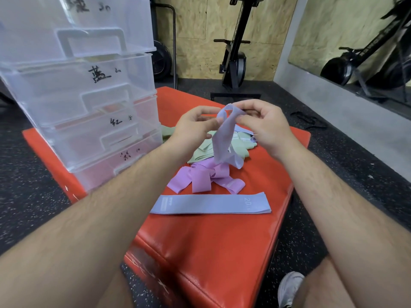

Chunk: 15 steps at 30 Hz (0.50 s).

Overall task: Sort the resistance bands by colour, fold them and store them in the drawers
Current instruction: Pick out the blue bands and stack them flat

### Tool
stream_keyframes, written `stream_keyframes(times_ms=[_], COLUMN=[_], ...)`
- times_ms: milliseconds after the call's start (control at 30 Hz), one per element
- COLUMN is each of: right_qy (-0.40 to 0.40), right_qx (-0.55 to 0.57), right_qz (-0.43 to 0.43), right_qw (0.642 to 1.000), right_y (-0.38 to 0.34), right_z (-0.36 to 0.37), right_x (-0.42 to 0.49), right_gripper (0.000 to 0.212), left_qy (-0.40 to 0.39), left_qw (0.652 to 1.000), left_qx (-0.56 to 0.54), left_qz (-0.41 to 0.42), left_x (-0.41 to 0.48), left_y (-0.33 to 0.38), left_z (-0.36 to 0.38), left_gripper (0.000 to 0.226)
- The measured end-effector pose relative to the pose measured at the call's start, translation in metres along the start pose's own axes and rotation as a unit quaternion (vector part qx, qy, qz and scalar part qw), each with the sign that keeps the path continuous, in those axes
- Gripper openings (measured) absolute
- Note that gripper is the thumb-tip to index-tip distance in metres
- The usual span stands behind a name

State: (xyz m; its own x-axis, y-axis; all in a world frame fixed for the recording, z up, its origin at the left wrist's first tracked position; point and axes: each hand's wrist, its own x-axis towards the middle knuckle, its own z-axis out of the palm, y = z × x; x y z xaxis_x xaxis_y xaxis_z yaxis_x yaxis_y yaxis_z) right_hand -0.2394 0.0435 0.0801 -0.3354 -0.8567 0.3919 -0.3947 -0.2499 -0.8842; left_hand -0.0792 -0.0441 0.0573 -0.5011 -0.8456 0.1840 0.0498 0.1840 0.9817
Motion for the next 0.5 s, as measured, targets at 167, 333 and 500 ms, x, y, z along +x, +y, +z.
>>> stream_keyframes(times_ms=[167, 333, 500], right_qy=[0.021, 0.030, -0.029], right_qx=[-0.017, -0.078, -0.139], right_qz=[0.028, -0.003, -0.040], right_qw=[0.999, 0.997, 0.989], right_y=[-0.002, 0.004, 0.020], right_z=[0.000, 0.008, 0.027], right_x=[0.001, 0.000, -0.004], right_gripper=[0.040, 0.024, 0.031], left_qy=[0.019, 0.035, -0.030], left_qw=[0.999, 0.998, 0.993], left_qx=[-0.030, -0.054, -0.114], left_qz=[0.000, 0.006, -0.010], left_x=[0.004, 0.005, 0.004], left_y=[0.003, 0.007, 0.012], left_z=[-0.004, -0.002, -0.005], left_gripper=[0.020, 0.023, 0.029])
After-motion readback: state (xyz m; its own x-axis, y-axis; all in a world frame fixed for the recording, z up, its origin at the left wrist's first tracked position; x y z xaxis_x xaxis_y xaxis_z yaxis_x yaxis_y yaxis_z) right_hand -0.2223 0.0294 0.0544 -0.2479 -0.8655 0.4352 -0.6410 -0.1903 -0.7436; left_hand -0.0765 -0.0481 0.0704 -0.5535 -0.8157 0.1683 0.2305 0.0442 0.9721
